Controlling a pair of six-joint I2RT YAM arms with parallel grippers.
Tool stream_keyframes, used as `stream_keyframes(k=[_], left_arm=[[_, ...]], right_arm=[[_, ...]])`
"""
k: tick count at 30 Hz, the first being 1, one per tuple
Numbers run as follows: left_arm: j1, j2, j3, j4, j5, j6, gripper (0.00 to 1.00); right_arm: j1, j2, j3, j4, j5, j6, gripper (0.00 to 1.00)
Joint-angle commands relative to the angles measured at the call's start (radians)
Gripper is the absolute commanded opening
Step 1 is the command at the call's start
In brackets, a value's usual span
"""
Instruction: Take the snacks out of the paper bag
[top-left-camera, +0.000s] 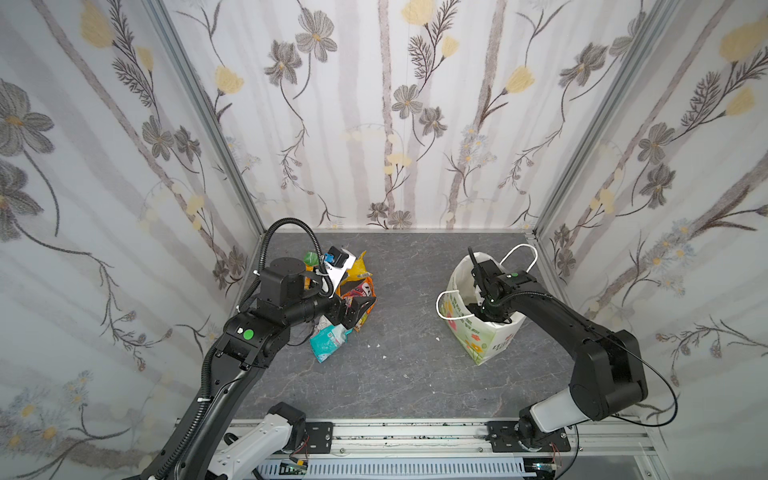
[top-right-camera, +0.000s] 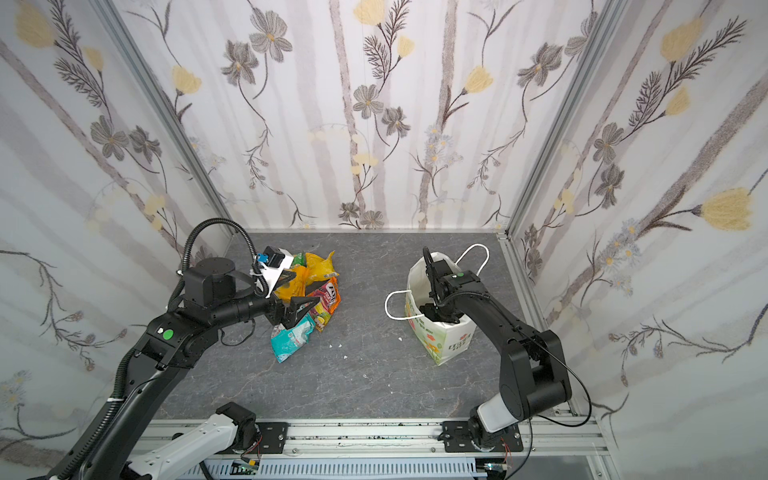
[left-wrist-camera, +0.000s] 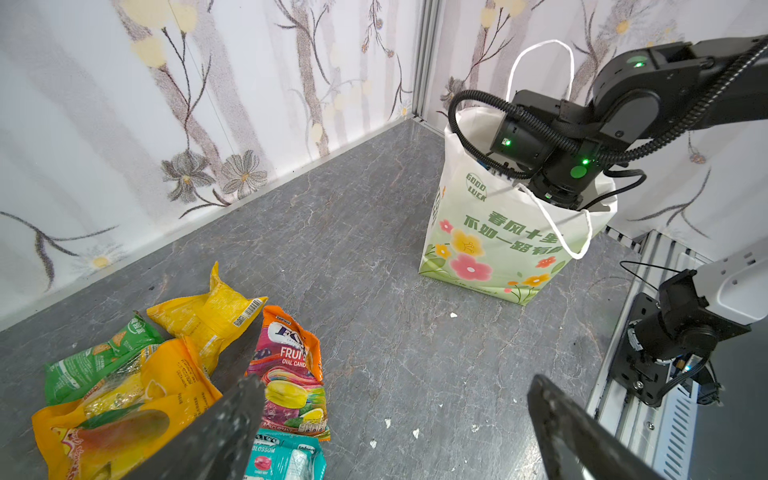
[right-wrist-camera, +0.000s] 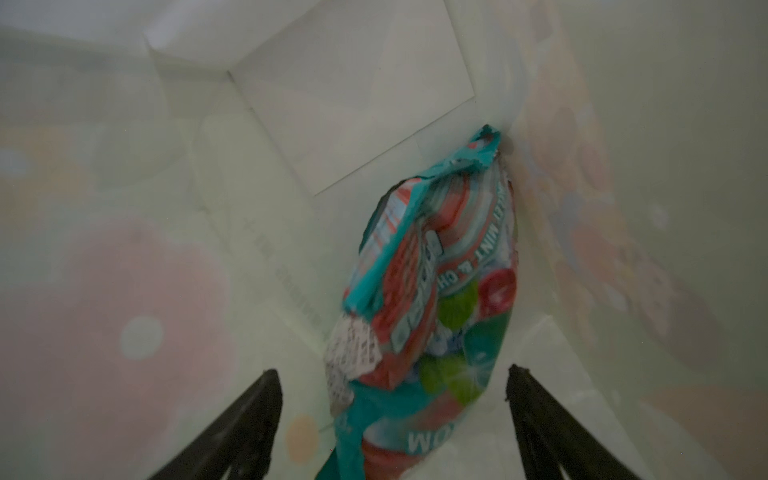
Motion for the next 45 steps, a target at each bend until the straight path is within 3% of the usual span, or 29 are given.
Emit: stream_keyframes(k=[1, 10, 12, 20, 22, 31, 41, 45], left_arm=[[0.001, 0.002, -0.001, 0.005, -0.012, 0.038, 1.0], [0.001, -0.004, -0.013, 0.008, -0.029, 0.046, 1.0], [0.002, -0.001, -0.012, 0.009, -0.031, 0.049, 1.0], [0.002, 0.008, -0.009, 0.02, -0.032, 0.043, 1.0], [0.002, 0.006, -0.009, 0.02, -0.035, 0.043, 1.0], [0.003, 0.003, -0.013, 0.023, -0.047, 0.04, 1.0], [0.002, 0.0, -0.013, 0.022, -0.048, 0.032, 1.0], [0.002, 0.037, 0.003, 0.068, -0.063, -0.11, 1.0]], right_arm=[[0.001, 0.045, -0.02, 0.093, -0.019, 0.004, 0.88], [0.001, 0.15, -0.103, 0.193, -0.059, 0.002, 0.84], [0.001, 0.154, -0.111, 0.202, -0.059, 0.003, 0.76], [-0.001, 0.119, -0.09, 0.2, -0.051, 0.009, 0.27], [-0.001, 0.109, -0.083, 0.195, -0.054, 0.011, 0.19], [0.001, 0.045, -0.044, 0.16, -0.063, 0.021, 0.04], [0.004, -0.011, 0.019, 0.107, -0.067, 0.027, 0.0], [0.007, -0.025, 0.032, 0.101, -0.075, 0.033, 0.0]])
